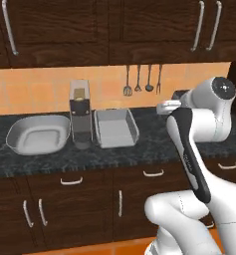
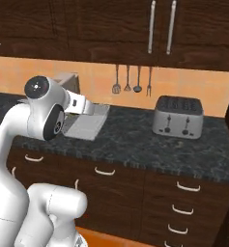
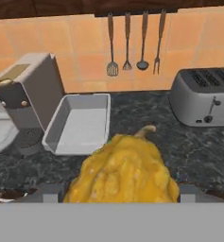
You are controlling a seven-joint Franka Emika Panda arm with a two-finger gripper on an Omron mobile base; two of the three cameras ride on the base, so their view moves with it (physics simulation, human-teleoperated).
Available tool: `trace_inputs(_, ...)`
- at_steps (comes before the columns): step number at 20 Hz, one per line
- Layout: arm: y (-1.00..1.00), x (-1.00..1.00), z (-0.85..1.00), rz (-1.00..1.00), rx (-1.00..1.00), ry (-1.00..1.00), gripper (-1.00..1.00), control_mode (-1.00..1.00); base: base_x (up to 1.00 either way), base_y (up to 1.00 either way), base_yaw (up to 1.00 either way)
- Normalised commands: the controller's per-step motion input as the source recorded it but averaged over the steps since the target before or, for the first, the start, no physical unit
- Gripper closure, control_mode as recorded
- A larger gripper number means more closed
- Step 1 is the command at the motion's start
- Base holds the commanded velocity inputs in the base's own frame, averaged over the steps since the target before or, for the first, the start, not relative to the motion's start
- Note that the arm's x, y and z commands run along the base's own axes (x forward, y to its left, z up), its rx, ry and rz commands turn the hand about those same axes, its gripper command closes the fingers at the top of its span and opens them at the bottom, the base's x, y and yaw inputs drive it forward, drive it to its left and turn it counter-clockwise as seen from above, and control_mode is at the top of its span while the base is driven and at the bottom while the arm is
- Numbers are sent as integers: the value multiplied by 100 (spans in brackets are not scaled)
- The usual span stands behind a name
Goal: Place one squash and one chicken drumstick in each tupperware on the nearby counter, to pack two identical lunches.
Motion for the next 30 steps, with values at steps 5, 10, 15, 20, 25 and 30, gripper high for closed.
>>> trace_inputs(5,0,0,0,0,0,0,100,100,68,100,-12)
trace_inputs(10,0,0,0,0,0,0,100,100,62,100,-15)
trace_inputs(15,0,0,0,0,0,0,100,100,52,100,-18)
trace_inputs(20,56,12,-32,-10,-7,9,100,-100,13,40,-8)
trace_inputs(25,16,17,-59,-5,-2,19,100,-100,0,0,0)
trace_inputs(30,-54,21,-73,0,6,12,100,-100,0,0,0)
